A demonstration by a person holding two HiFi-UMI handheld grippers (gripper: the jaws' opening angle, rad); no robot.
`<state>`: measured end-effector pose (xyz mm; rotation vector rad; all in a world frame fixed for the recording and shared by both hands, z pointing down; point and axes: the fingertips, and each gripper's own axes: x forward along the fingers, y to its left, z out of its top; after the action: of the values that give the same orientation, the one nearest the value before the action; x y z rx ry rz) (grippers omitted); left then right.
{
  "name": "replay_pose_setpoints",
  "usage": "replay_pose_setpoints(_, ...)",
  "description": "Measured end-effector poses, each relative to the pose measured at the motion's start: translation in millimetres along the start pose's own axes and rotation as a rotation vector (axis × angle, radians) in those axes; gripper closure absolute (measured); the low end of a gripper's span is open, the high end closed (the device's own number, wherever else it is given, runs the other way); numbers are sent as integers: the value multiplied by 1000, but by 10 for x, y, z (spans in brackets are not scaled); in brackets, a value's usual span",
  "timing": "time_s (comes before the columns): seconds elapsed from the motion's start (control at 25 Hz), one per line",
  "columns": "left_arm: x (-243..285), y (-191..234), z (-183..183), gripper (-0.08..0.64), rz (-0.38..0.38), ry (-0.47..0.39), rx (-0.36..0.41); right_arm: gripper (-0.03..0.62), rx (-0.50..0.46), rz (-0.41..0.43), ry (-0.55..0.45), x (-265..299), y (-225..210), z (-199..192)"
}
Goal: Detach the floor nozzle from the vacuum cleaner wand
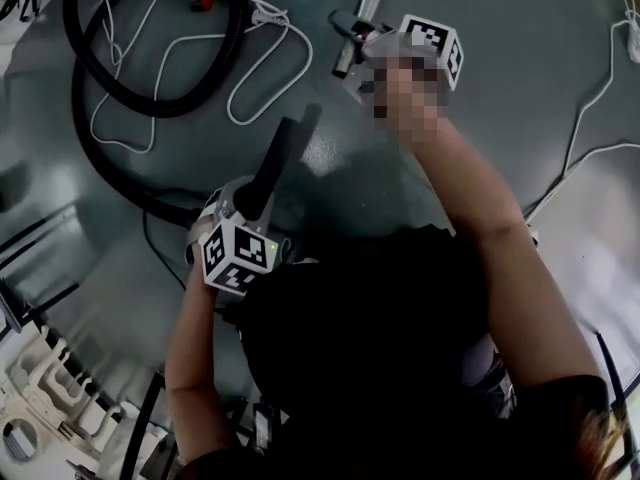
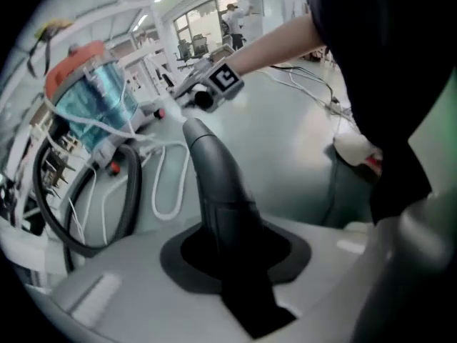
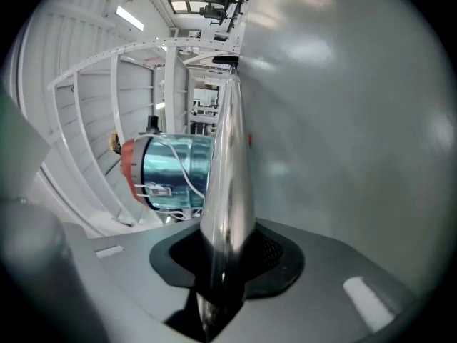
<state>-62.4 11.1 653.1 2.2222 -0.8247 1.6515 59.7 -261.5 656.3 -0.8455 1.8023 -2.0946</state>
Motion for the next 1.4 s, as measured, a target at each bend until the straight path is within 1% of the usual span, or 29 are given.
replay_pose_setpoints(0.04,-93,-26,-289,462,-10,14,-37,472,0,-1,-24,-98,-27,263)
replay_pose_setpoints(0.08,-180,20,-532,462,-3,25,-85,472,-11,2,-27,-162,-7,428)
replay_pose_setpoints(0.12,-240,122,-689,462,17,32,-127,472,-23,12,-23,-163,40,483)
replay_pose_setpoints(0.16,-265,236,-742,460,38,30,-152,472,-26,31,-22,-108,91,444)
replay_pose_setpoints(0.2,-253,331,-698,460,49,15,-163,474,-18,56,-26,-26,128,343)
replay_pose_setpoints(0.28,-156,452,-431,459,41,-46,-181,474,7,91,-43,122,170,92)
replay_pose_setpoints(0.36,-48,513,-146,457,34,-90,-206,474,9,97,-47,195,179,-115)
replay_pose_setpoints(0.4,16,535,-52,456,43,-92,-214,474,-3,86,-44,208,151,-195)
replay_pose_setpoints(0.48,218,594,77,454,85,-67,-221,474,-36,55,-48,212,39,-269)
replay_pose_setpoints(0.56,478,643,216,453,118,-33,-226,472,-77,9,-57,189,-111,-261)
replay_pose_setpoints(0.68,779,669,422,451,126,14,-227,469,-135,-71,-54,123,-303,-260)
replay_pose_setpoints(0.76,900,697,502,451,129,36,-232,469,-152,-94,-46,87,-359,-267)
replay_pose_setpoints(0.88,986,788,581,451,133,44,-251,466,-168,-100,-47,50,-354,-259)
replay_pose_setpoints(0.96,989,857,621,449,145,36,-273,463,-184,-102,-50,43,-335,-255)
replay_pose_setpoints(1.12,969,942,642,448,192,19,-308,460,-196,-105,-52,60,-325,-260)
replay_pose_setpoints(1.28,962,920,691,446,184,7,-310,460,-201,-121,-57,54,-293,-267)
replay_pose_setpoints(1.4,944,1006,743,445,212,-19,-332,453,-252,-153,-41,59,-292,-301)
